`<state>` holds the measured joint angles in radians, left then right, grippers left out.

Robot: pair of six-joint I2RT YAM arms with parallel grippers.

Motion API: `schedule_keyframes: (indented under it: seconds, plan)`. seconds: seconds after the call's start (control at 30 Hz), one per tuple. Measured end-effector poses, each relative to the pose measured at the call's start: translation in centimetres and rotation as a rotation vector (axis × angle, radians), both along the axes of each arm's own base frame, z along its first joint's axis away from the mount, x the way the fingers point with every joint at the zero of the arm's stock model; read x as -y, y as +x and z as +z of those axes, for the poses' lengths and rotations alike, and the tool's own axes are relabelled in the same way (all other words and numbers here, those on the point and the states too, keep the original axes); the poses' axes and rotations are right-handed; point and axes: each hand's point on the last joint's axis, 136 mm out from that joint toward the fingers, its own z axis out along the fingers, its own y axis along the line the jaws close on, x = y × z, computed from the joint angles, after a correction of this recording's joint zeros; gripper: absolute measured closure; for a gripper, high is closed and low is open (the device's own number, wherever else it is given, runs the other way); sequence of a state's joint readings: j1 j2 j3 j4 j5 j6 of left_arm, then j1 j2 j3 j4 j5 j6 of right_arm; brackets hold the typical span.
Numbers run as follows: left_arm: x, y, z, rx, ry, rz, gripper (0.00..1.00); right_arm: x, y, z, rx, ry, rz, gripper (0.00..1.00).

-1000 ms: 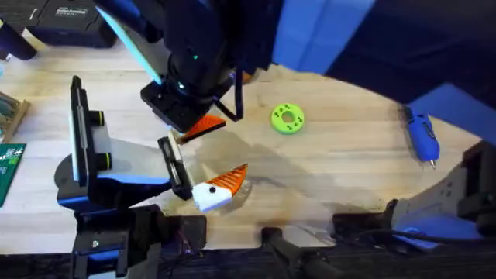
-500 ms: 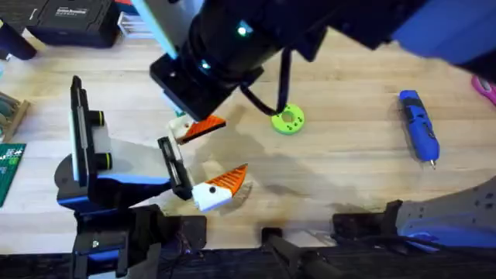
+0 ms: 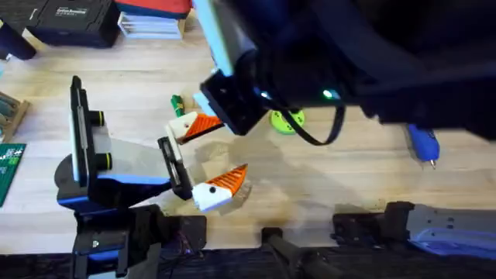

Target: Pick up the gripper from the table and insert it into the empty holder that is missing its gripper. Then pick up a screw, insert it into the mounting hole, and use the screwdriver to tighten it. Finally, clean up the table by picking up the vegetable and placing it into the bucket.

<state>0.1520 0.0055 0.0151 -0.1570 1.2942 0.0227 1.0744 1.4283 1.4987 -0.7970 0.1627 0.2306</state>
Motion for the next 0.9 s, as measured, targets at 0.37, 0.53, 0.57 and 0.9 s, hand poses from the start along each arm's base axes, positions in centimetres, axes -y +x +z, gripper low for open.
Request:
schedule_keyframes:
  seconds: [0.37,0.53,0.57,0.9]
  plan:
    - [0.0,0.0,0.0,0.000,0.000,0.000,0.015,-3.7,-1.0,-1.2,0.018,0.177,0.187,0.995]
    - [0.0,0.0,0.0,0.000,0.000,0.000,0.016,-4.4,-1.4,-2.4,0.004,0.153,0.242,0.995]
    - [0.0,0.0,0.0,0.000,0.000,0.000,0.015,-4.5,-1.5,-2.6,0.003,0.151,0.249,0.995]
    - [0.0,0.0,0.0,0.000,0.000,0.000,0.015,-5.3,-2.1,-3.3,0.029,0.125,0.341,0.995]
